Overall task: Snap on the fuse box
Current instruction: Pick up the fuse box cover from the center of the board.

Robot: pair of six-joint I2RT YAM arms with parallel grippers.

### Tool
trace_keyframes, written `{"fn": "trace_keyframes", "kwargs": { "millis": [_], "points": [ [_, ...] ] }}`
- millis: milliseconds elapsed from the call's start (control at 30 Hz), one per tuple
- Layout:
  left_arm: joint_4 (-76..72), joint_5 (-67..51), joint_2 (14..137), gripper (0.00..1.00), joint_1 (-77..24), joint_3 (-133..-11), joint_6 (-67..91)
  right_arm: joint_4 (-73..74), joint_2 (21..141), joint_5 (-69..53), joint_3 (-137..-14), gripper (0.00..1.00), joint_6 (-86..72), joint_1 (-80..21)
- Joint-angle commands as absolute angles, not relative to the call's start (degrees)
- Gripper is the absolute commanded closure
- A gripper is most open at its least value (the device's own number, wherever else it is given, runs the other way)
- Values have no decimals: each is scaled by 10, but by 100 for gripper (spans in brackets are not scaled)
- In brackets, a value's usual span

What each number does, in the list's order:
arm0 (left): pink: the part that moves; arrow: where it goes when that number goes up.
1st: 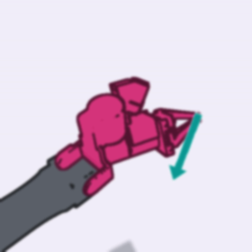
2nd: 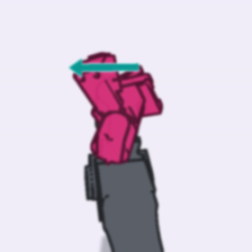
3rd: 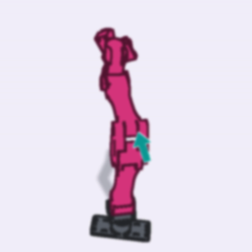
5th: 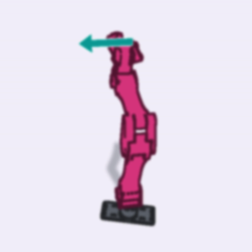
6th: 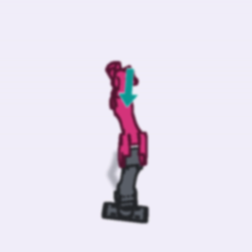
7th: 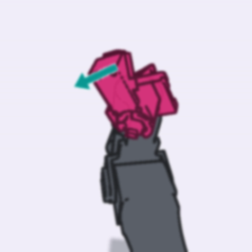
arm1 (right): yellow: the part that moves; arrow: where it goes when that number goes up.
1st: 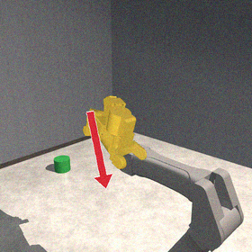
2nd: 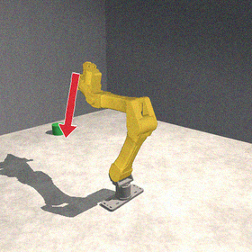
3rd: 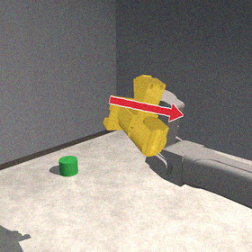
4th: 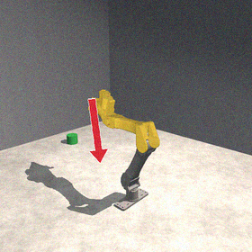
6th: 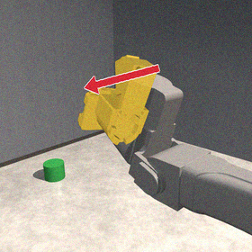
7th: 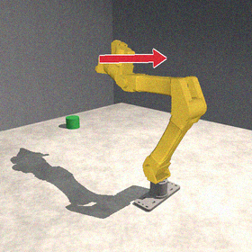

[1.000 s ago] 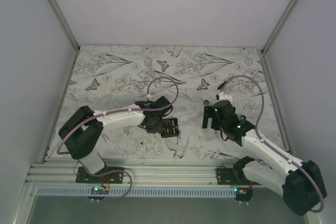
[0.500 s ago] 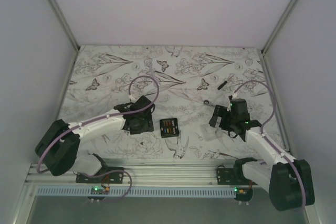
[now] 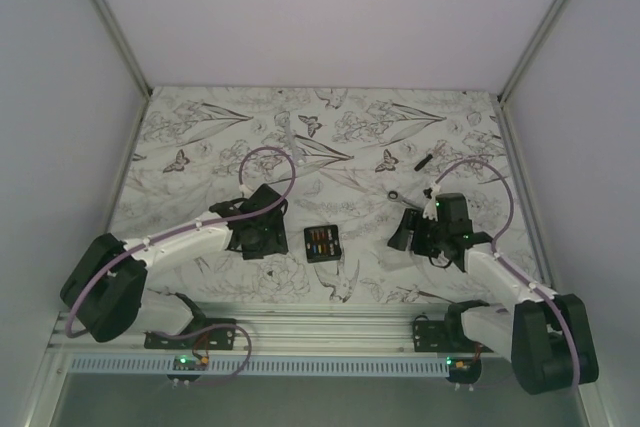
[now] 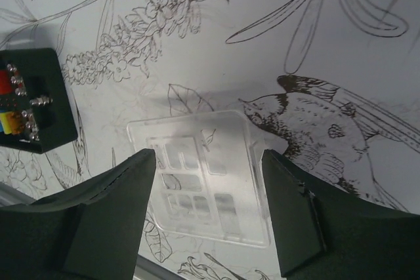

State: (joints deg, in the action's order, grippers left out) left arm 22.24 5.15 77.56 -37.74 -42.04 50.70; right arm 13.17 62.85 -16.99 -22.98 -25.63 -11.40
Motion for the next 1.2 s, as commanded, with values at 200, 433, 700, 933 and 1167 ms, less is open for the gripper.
{"fn": "trace_keyframes", "kwargs": {
  "millis": [200, 433, 700, 933, 1167],
  "points": [
    [224, 39, 762, 38, -368, -408, 494, 190, 600, -112, -253, 13, -271, -195],
    [223, 26, 758, 35, -367, -406, 493, 173, 614, -126, -255, 18, -273, -230],
    [222, 22, 756, 35, -366, -403, 492, 101, 609, -219, -224, 39, -283, -229],
    [219, 13, 756, 35, -366, -397, 496, 50, 662, -273, -213, 42, -272, -229],
    [217, 6, 755, 35, -367, -394, 497, 5, 701, -326, -199, 52, -257, -221]
  ]
}}
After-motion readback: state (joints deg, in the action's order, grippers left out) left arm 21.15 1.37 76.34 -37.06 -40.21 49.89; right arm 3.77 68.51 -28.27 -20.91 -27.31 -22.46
